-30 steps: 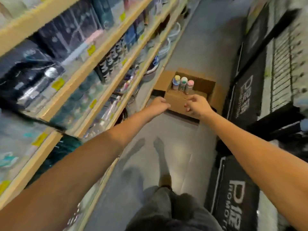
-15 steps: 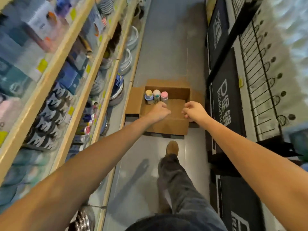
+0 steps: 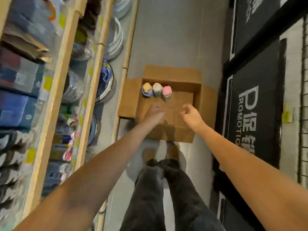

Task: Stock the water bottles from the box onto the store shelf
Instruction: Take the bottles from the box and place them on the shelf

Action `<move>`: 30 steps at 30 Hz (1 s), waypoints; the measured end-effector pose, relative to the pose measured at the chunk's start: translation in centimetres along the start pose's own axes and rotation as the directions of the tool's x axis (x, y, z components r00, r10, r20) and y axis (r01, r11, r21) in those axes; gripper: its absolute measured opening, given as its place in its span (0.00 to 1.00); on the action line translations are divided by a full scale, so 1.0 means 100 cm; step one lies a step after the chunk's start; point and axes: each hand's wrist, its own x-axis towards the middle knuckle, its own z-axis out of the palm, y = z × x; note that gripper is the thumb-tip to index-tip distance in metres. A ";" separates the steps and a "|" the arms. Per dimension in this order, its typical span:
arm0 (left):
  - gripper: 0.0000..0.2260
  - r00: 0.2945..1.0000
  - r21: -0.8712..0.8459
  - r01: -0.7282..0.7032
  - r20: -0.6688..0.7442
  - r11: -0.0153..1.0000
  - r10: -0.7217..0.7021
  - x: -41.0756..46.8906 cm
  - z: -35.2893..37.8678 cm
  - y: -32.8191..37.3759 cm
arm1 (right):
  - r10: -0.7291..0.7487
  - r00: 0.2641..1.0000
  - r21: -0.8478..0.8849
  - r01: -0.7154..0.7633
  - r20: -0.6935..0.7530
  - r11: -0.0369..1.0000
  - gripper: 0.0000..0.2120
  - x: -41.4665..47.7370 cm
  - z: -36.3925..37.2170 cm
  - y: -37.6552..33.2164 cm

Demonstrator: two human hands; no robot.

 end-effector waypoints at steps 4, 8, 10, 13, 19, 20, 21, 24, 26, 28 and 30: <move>0.21 0.996 -0.028 0.088 0.028 0.996 -0.088 0.088 0.013 -0.017 | 0.070 0.997 0.045 -0.070 0.019 0.997 0.18 0.080 0.025 0.031; 0.22 0.994 -0.140 0.105 -0.006 0.985 -0.106 0.202 0.042 -0.056 | 0.125 0.992 0.058 -0.125 0.006 0.990 0.17 0.186 0.060 0.080; 0.23 0.993 -0.181 0.115 -0.010 0.977 -0.118 0.260 0.058 -0.083 | 0.146 0.989 0.073 -0.146 0.013 0.986 0.18 0.243 0.079 0.105; 0.25 0.997 -0.228 0.082 0.004 0.970 -0.083 0.350 0.083 -0.124 | 0.162 0.987 0.055 -0.161 0.001 0.985 0.20 0.335 0.112 0.145; 0.29 0.999 -0.297 0.009 0.048 0.955 0.006 0.492 0.110 -0.170 | 0.033 0.995 0.082 -0.025 -0.091 0.996 0.36 0.470 0.159 0.182; 0.29 0.997 -0.284 -0.009 0.065 0.959 0.029 0.507 0.113 -0.173 | -0.023 0.993 0.052 0.030 -0.116 0.998 0.38 0.486 0.163 0.185; 0.29 0.994 -0.281 -0.026 0.093 0.959 0.054 0.519 0.116 -0.175 | -0.079 0.990 0.042 0.084 -0.121 0.996 0.41 0.498 0.167 0.189; 0.29 0.990 -0.300 -0.041 0.115 0.953 0.079 0.538 0.123 -0.177 | -0.188 0.979 0.051 0.192 -0.085 0.980 0.48 0.529 0.170 0.204; 0.30 0.993 -0.328 -0.036 0.095 0.944 0.071 0.543 0.124 -0.178 | -0.202 0.974 0.083 0.211 -0.103 0.974 0.48 0.537 0.171 0.201; 0.30 0.992 -0.363 -0.027 0.106 0.931 0.071 0.541 0.123 -0.178 | -0.219 0.970 0.097 0.229 -0.106 0.969 0.46 0.541 0.169 0.199; 0.29 0.989 -0.377 -0.027 0.124 0.926 0.079 0.536 0.120 -0.175 | -0.236 0.968 0.084 0.243 -0.081 0.967 0.44 0.538 0.167 0.199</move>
